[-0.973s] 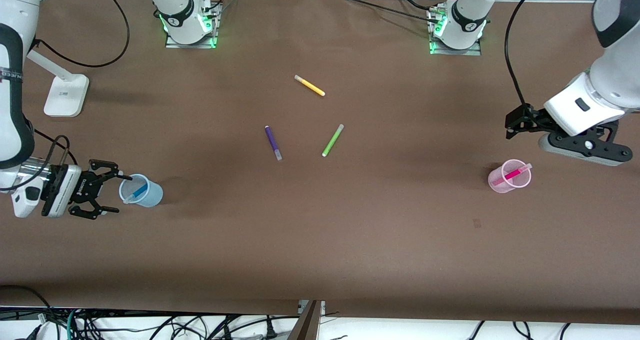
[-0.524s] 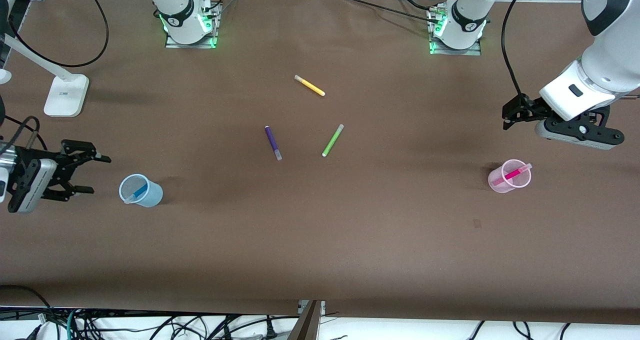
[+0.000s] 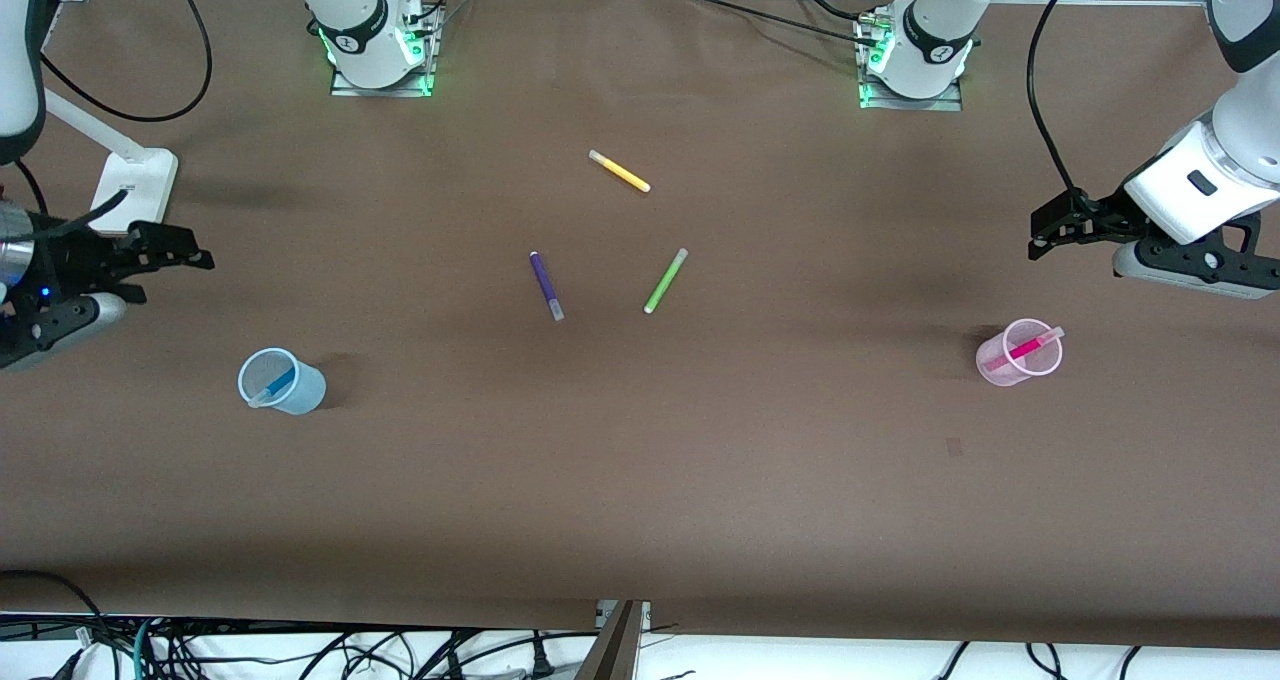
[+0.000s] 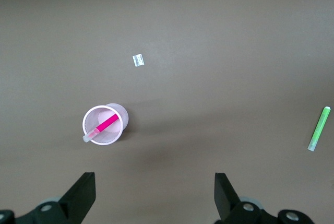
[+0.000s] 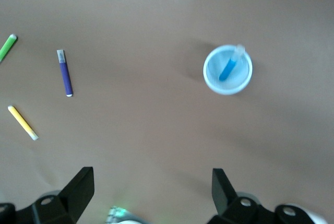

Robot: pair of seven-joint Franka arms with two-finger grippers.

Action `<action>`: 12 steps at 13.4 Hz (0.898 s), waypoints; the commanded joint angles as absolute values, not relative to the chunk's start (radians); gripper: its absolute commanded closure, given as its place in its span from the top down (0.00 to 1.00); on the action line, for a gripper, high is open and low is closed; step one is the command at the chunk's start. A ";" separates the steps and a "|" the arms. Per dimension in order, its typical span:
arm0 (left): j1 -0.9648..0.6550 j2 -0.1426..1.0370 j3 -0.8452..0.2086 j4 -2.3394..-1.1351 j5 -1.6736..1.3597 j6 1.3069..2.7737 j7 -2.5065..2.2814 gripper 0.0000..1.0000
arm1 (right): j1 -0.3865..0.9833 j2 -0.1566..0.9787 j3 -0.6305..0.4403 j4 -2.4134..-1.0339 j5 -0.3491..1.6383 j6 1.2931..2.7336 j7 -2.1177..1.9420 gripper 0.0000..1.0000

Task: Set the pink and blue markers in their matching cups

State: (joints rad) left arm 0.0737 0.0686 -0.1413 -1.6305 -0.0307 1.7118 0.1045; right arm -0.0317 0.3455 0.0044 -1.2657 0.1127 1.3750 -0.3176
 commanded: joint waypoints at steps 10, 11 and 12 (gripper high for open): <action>0.078 0.038 -0.138 -1.657 -0.040 1.724 0.135 1.00 | -0.051 -0.109 0.003 -1.695 -0.015 1.454 -0.100 1.00; 0.078 0.038 -0.138 -1.658 -0.040 1.724 0.135 1.00 | -0.051 -0.109 -0.011 -1.695 -0.011 1.447 -0.103 1.00; 0.078 0.038 -0.138 -1.658 -0.040 1.724 0.135 1.00 | -0.051 -0.120 -0.008 -1.698 -0.014 1.434 -0.089 1.00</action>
